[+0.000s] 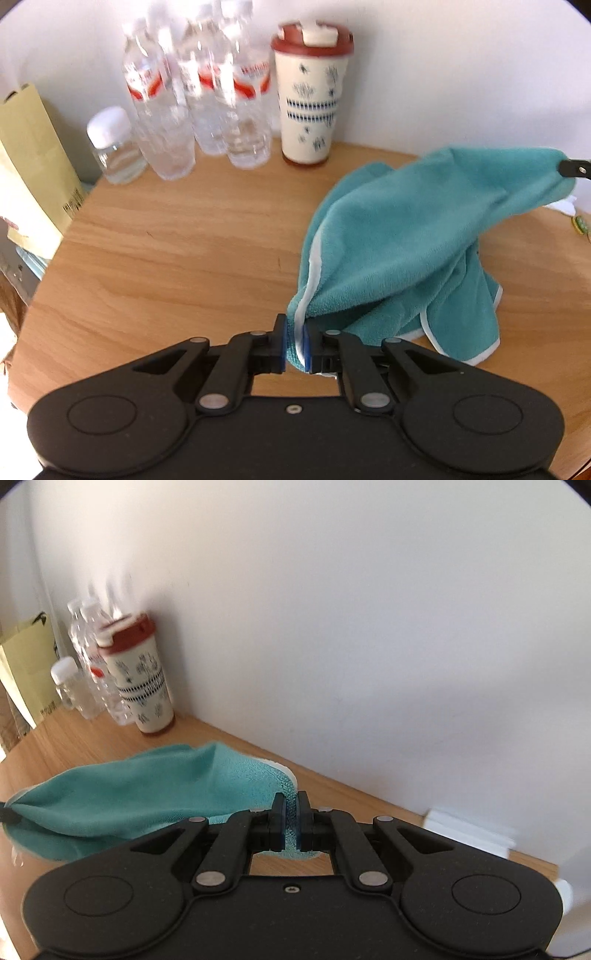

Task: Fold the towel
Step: 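Lift the teal towel with both grippers and shake it out in the air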

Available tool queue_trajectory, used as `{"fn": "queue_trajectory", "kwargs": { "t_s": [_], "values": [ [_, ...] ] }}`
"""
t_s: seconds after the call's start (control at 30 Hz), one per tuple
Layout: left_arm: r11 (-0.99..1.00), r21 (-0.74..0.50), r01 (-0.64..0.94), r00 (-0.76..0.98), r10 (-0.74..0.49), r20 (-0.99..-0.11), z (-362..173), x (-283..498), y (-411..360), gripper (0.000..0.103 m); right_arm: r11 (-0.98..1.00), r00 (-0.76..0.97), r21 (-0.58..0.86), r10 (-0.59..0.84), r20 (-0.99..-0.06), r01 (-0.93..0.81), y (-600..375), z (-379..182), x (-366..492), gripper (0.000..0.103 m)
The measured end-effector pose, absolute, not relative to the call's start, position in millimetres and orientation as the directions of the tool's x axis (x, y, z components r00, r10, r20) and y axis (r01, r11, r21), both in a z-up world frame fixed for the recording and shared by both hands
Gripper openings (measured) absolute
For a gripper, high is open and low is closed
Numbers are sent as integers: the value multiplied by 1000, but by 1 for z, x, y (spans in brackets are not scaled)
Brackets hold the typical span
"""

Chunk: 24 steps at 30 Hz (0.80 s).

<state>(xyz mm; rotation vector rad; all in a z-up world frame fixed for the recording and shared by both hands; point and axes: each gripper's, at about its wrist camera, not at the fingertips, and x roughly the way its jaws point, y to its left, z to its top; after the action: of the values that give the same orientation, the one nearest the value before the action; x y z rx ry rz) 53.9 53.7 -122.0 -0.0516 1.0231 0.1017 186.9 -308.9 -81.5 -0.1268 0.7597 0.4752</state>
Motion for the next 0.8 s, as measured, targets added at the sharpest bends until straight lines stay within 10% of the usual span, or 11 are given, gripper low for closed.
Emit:
{"fn": "queue_trajectory", "kwargs": {
  "t_s": [0.8],
  "values": [
    [989, -106, 98, 681, -145, -718, 5, 42, 106, 7, 982, 886, 16, 175, -429, -186, -304, 66, 26, 4]
  ]
}}
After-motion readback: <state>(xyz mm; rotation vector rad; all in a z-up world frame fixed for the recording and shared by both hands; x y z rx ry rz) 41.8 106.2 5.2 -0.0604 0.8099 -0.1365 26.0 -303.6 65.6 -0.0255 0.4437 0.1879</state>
